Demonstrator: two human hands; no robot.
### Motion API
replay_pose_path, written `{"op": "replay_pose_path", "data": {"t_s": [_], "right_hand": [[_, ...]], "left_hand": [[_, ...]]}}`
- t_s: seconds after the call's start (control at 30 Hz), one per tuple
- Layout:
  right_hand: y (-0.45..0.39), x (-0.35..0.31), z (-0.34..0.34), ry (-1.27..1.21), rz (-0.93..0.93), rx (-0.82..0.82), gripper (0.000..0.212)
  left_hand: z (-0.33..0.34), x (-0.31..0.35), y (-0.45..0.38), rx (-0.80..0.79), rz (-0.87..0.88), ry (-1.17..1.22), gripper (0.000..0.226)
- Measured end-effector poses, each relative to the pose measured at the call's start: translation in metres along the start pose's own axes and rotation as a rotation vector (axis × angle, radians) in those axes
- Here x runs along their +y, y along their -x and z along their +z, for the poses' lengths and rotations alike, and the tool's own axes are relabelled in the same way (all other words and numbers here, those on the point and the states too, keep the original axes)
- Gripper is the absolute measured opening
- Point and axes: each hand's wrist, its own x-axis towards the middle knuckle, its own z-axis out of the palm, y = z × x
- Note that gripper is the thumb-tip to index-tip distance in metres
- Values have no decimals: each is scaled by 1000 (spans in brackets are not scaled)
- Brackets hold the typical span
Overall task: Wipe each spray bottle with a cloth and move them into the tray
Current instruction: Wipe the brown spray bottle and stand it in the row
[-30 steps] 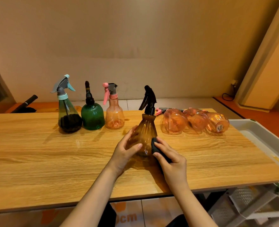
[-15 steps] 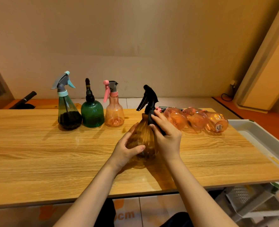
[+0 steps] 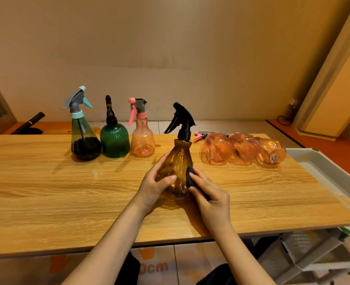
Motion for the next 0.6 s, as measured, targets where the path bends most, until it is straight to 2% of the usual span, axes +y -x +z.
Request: {"op": "replay_pose_path", "data": {"t_s": [0.2, 0.47, 0.6], "right_hand": [[2, -2, -3, -92, 81, -64, 41], [5, -4, -2, -68, 43, -108, 40], [6, -2, -2, -67, 34, -69, 39]], "left_hand": [[-3, 0, -2, 12, -66, 156, 90], [-6, 2, -3, 51, -52, 246, 83], [-6, 2, -2, 19, -71, 251, 83]]}}
